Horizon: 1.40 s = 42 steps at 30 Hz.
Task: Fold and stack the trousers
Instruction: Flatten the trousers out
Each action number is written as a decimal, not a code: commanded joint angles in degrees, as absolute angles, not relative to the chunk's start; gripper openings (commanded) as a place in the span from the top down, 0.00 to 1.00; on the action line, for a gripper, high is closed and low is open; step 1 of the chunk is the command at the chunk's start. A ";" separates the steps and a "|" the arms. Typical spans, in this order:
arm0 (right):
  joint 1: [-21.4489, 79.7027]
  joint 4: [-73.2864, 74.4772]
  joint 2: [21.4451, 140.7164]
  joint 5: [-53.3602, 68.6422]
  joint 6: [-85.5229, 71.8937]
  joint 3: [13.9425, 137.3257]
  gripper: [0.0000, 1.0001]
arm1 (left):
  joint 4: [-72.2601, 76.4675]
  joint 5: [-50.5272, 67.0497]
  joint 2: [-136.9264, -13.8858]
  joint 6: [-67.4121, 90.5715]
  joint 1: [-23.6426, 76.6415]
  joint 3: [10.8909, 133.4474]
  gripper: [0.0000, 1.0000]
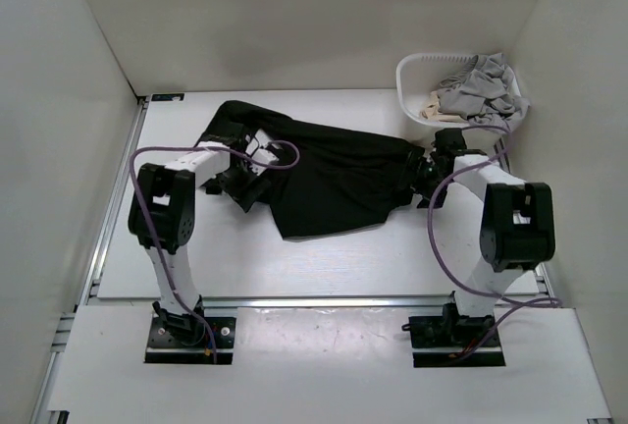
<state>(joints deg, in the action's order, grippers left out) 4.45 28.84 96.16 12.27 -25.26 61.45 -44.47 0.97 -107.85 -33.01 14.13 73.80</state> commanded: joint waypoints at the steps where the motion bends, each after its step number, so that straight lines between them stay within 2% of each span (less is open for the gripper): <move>1: 4.22 22.24 99.83 16.17 -26.81 64.34 0.10 | -39.03 4.31 -109.76 -30.06 13.54 77.95 0.00; 4: 4.22 20.49 101.42 15.66 -28.12 64.34 0.18 | -37.27 2.83 -113.55 -28.75 13.54 78.66 0.00; 5: 3.70 20.48 101.43 14.86 -28.91 63.81 0.24 | -36.74 2.12 -114.34 -28.74 13.54 78.66 0.00; 6: 3.08 20.48 101.95 14.24 -29.79 63.81 0.41 | -36.13 1.59 -115.74 -28.74 13.54 78.66 0.08; 7: 3.08 19.87 102.56 14.24 -29.79 63.20 0.56 | -36.12 1.58 -116.36 -28.22 13.54 78.66 0.20; 9: 2.46 19.34 103.26 14.24 -30.41 63.19 0.86 | -36.12 2.19 -116.89 -27.51 13.54 79.37 0.53; 10: 1.94 19.34 103.97 14.24 -30.41 63.19 0.91 | -36.12 2.20 -116.89 -26.99 13.54 79.37 0.86; 12: 1.15 19.95 103.97 14.24 -31.02 63.19 1.00 | -36.12 2.81 -115.76 -26.98 13.54 78.67 0.86; 17: -0.87 27.22 92.14 8.29 -29.98 60.56 1.00 | -42.00 -1.67 -102.33 -29.17 7.22 77.52 0.86; 23: -3.43 48.91 66.50 1.77 -25.84 61.95 1.00 | -54.66 -2.28 -85.11 -42.42 -3.86 76.99 0.86; 25: -4.04 55.85 61.64 0.01 -25.22 65.63 1.00 | -57.03 -2.29 -81.93 -44.55 -6.57 78.30 0.86; 28: -4.04 61.33 61.08 1.04 -25.22 69.34 1.00 | -58.53 -1.33 -81.91 -46.75 -9.48 82.86 0.86; 32: -5.35 61.35 65.37 1.24 -25.22 71.80 1.00 | -58.54 -0.18 -90.33 -46.76 -11.51 90.41 0.86; 37: -12.72 60.03 73.90 3.33 -22.76 76.80 1.00 | -59.06 -2.28 -109.57 -44.65 -12.04 102.72 0.86; 40: -13.45 60.03 78.83 3.34 -21.45 79.27 1.00 | -62.22 -4.04 -117.82 -43.24 -12.04 108.97 0.79; 42: -13.45 60.03 81.47 6.32 -20.92 78.67 1.00 | -63.19 -4.57 -120.14 -41.67 -12.04 109.08 0.69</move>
